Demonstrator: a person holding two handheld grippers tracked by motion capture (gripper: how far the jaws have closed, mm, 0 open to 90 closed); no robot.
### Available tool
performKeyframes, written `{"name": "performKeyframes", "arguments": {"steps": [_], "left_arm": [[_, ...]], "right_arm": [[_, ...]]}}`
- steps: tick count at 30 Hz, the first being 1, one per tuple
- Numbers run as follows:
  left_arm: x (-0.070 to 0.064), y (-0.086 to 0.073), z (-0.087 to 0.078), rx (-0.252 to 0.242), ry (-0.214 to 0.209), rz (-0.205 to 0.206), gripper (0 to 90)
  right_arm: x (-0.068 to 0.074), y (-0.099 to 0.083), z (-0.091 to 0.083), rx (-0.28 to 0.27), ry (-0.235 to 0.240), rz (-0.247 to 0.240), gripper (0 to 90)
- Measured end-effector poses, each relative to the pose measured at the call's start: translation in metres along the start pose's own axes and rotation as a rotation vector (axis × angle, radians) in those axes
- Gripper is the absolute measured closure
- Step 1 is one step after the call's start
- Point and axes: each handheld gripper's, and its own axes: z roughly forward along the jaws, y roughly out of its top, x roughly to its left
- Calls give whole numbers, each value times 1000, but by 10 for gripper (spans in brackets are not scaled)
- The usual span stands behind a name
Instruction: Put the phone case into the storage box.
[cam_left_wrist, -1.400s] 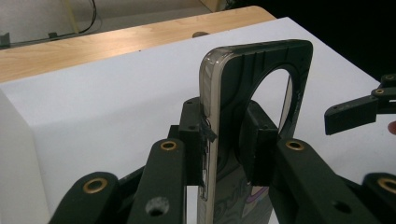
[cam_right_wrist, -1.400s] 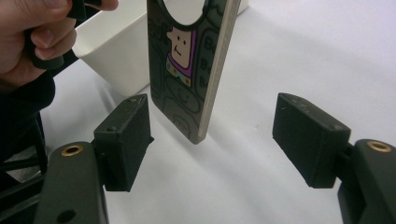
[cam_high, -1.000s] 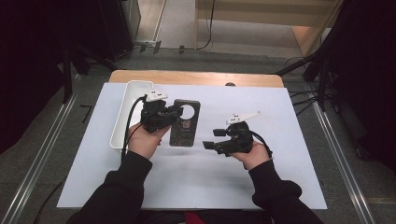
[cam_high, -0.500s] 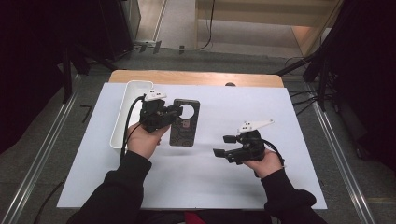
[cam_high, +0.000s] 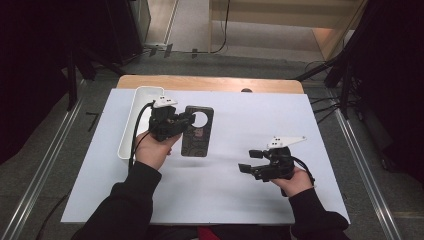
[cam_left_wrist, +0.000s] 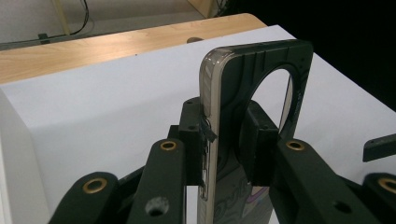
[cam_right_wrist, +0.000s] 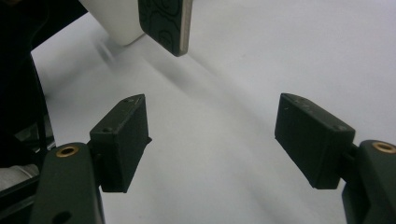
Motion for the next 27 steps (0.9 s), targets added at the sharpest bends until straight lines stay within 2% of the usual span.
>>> {"name": "performKeyframes", "arguments": {"steps": [7,13,17,19,27], "left_arm": [[2,0,-1,-1,-3,-6,727],[3,1,-2,-1,-6,-8,727],[4,2,-3,0,-12,-12,727],[4,3,-3,15,-22,-23,726],[3,7,-8,16,-37,-12,726]], "right_arm": [[2,-14,-6,11,-5,6,252],[3,-22,-11,3,-14,-11,252],[3,-28,-14,-3,-36,-34,252],[3,-30,-16,-2,-31,-18,252],[2,-36,-22,-3,-41,-7,252]]}}
